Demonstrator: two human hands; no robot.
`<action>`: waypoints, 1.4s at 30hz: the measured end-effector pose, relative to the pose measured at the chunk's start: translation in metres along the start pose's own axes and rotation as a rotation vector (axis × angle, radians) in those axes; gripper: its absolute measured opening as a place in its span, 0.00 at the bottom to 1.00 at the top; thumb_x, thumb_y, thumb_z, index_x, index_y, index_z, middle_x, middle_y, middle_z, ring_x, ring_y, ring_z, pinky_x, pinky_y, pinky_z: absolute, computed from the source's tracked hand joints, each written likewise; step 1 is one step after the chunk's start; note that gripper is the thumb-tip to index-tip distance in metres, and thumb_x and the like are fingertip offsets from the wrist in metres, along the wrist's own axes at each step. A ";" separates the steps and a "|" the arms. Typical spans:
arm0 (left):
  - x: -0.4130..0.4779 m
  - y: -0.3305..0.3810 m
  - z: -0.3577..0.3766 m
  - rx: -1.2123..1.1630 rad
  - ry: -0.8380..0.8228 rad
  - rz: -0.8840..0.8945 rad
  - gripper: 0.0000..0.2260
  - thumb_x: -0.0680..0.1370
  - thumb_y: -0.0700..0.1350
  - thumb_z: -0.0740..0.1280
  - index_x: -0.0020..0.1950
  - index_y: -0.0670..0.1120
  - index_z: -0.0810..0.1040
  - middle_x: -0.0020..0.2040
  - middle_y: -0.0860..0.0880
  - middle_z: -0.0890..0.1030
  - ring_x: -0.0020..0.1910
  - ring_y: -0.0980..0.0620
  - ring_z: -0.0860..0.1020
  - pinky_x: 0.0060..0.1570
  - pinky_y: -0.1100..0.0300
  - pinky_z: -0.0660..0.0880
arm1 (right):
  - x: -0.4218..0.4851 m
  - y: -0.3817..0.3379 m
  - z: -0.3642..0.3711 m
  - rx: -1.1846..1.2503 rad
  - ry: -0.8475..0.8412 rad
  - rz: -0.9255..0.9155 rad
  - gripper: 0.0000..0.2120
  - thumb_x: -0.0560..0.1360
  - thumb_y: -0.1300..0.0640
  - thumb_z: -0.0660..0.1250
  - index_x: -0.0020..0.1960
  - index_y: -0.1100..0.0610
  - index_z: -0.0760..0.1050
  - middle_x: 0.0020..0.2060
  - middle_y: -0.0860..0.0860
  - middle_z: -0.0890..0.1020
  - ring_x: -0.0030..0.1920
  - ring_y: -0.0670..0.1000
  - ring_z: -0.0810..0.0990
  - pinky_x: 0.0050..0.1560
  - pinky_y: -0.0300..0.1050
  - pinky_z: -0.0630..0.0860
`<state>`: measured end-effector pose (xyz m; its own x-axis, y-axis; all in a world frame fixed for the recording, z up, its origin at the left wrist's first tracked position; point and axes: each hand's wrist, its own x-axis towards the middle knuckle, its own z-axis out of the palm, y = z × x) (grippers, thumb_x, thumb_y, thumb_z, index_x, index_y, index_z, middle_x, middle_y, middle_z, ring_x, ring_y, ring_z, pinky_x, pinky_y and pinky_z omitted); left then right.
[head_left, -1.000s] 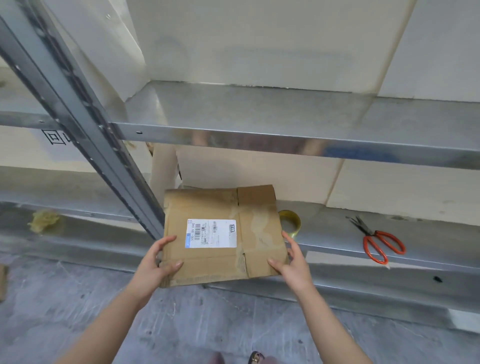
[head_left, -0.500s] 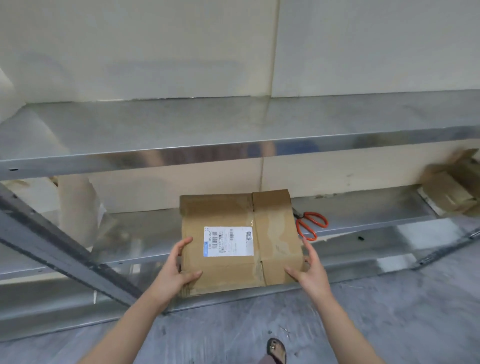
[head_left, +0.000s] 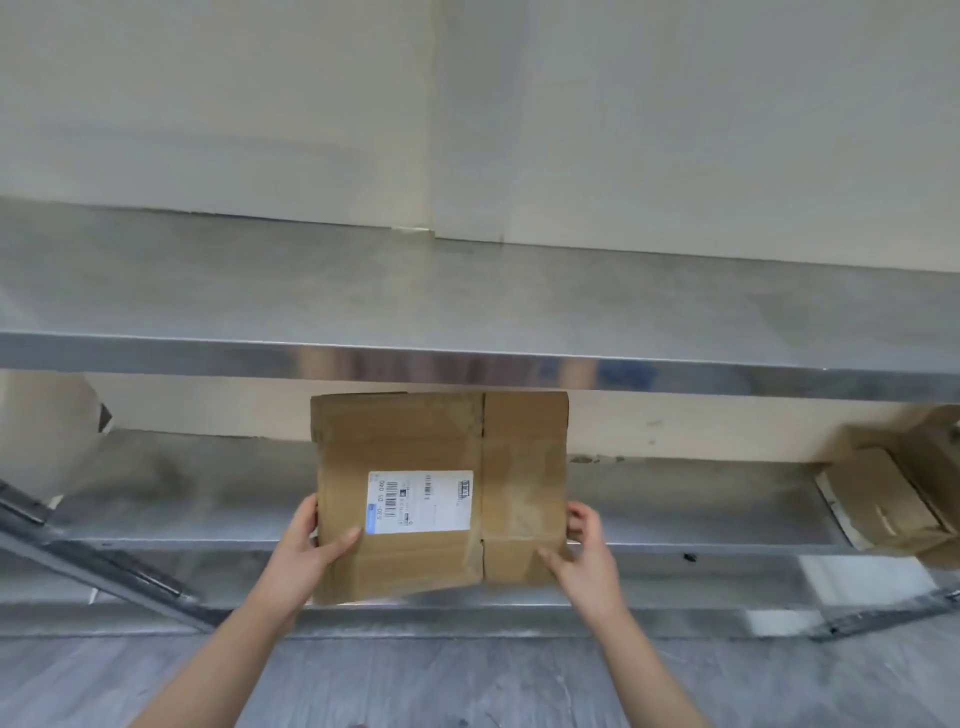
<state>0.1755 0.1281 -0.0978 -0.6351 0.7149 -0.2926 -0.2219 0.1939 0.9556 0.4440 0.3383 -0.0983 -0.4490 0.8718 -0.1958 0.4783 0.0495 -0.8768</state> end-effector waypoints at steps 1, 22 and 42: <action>0.001 0.003 0.004 -0.008 0.017 0.010 0.21 0.69 0.48 0.75 0.59 0.61 0.75 0.59 0.56 0.81 0.56 0.53 0.81 0.48 0.59 0.79 | 0.006 0.001 -0.004 0.002 -0.003 -0.007 0.30 0.70 0.64 0.75 0.66 0.52 0.66 0.53 0.42 0.78 0.54 0.40 0.78 0.49 0.29 0.73; -0.027 0.022 0.045 0.160 -0.105 0.017 0.42 0.69 0.53 0.76 0.72 0.67 0.51 0.69 0.63 0.66 0.66 0.60 0.69 0.65 0.56 0.72 | 0.012 -0.020 0.005 0.419 -0.393 0.062 0.27 0.73 0.68 0.67 0.64 0.43 0.72 0.56 0.43 0.83 0.58 0.42 0.80 0.48 0.35 0.78; -0.015 0.035 0.070 0.238 -0.018 0.002 0.41 0.66 0.55 0.77 0.70 0.60 0.54 0.66 0.60 0.65 0.67 0.58 0.65 0.66 0.57 0.66 | -0.002 -0.015 -0.023 0.295 -0.394 0.056 0.47 0.54 0.45 0.85 0.68 0.49 0.69 0.56 0.47 0.83 0.56 0.47 0.82 0.49 0.40 0.80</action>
<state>0.2285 0.1712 -0.0580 -0.6215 0.7268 -0.2923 -0.0390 0.3439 0.9382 0.4550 0.3467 -0.0742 -0.7074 0.6158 -0.3469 0.3008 -0.1818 -0.9362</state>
